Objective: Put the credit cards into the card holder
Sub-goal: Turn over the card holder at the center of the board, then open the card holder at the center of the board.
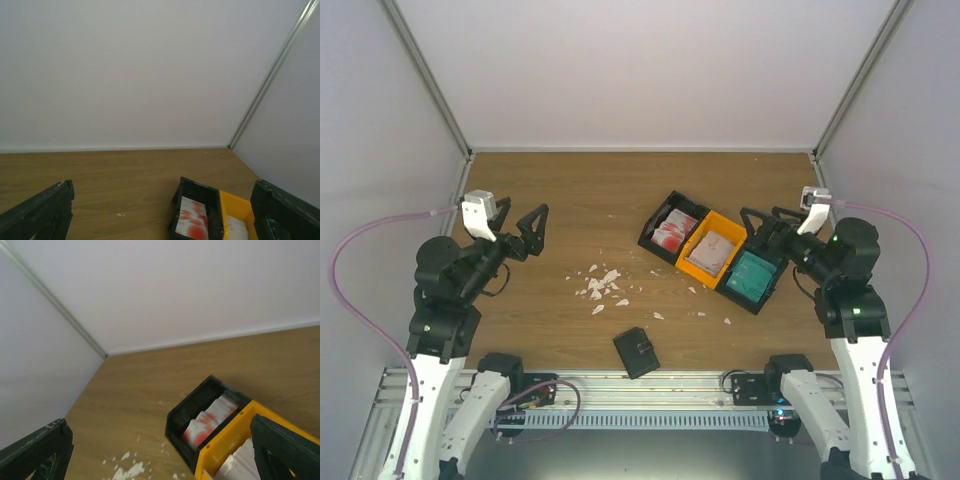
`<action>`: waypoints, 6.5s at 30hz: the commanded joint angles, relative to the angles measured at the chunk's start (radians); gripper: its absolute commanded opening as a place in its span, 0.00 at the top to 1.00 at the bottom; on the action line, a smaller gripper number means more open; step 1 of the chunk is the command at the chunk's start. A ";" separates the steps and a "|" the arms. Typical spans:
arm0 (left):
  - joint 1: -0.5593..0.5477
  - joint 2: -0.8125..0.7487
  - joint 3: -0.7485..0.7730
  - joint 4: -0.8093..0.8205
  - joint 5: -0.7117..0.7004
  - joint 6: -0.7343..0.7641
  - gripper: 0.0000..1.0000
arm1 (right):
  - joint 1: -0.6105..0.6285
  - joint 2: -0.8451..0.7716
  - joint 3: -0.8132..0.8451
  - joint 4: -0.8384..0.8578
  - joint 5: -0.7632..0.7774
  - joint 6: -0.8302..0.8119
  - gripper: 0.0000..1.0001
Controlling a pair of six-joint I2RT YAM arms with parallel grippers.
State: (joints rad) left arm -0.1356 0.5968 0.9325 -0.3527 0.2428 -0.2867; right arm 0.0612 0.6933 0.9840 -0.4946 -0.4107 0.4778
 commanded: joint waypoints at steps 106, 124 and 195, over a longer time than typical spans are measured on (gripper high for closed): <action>-0.556 0.278 -0.406 0.077 -0.149 -0.628 0.42 | 0.915 0.842 0.017 -0.238 0.725 0.186 0.99; -0.349 0.261 -0.406 0.021 -0.017 -0.527 0.26 | 1.053 1.027 0.179 -0.078 0.387 0.251 0.65; -0.401 0.865 -0.566 0.350 0.191 -0.504 0.94 | 0.652 1.061 -0.196 0.555 -0.369 0.198 0.76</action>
State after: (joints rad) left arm -0.5278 1.4311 0.4122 0.0433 0.5354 -0.7944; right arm 0.7124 1.7462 0.7551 0.0254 -0.7887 0.6636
